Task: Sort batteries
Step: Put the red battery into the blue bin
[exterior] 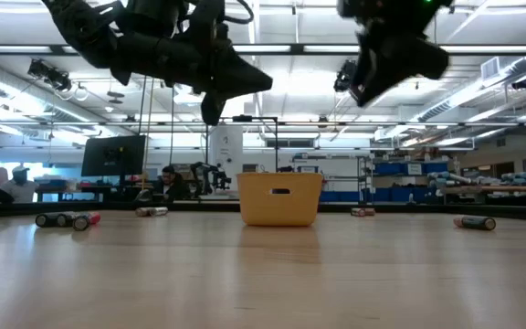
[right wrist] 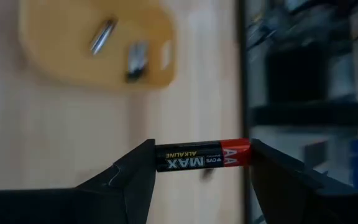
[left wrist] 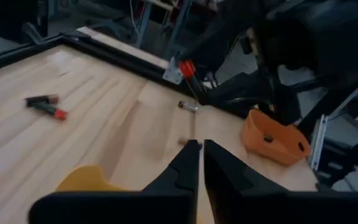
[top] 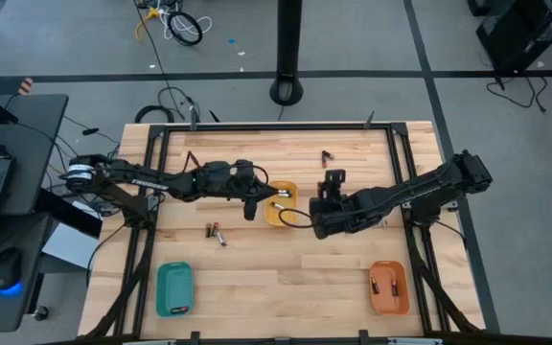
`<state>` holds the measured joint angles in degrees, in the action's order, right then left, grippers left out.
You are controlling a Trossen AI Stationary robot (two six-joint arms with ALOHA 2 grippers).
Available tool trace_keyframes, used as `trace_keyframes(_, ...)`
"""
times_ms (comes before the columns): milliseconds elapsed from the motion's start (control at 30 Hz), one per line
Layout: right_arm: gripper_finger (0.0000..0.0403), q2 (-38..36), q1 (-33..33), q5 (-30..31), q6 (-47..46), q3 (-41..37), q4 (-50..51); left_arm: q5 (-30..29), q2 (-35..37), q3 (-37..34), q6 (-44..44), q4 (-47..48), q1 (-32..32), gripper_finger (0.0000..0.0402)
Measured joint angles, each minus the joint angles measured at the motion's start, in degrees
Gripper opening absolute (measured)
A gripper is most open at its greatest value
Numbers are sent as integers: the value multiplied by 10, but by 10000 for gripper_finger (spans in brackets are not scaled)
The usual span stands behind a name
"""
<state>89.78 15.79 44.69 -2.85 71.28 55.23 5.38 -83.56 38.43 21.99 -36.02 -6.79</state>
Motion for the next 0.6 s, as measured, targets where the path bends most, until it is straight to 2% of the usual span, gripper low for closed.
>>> trace_keyframes(133, 232, 0, 0, 42, 90, 18, -68, 0, -22, 17, 8, -54, -1, 68)
trace_keyframes(233, 232, 0, 0, 55, 143, 21, -116, -1, -34, 40, 8, -54, -1, 99)
trace_keyframes(433, 232, 0, 0, 68, 187, 26, -161, -30, -52, 68, 8, -52, -1, 160)
trace_keyframes(600, 232, 0, -1, 70, 203, 26, -178, -39, -62, 81, 8, -52, -1, 194)
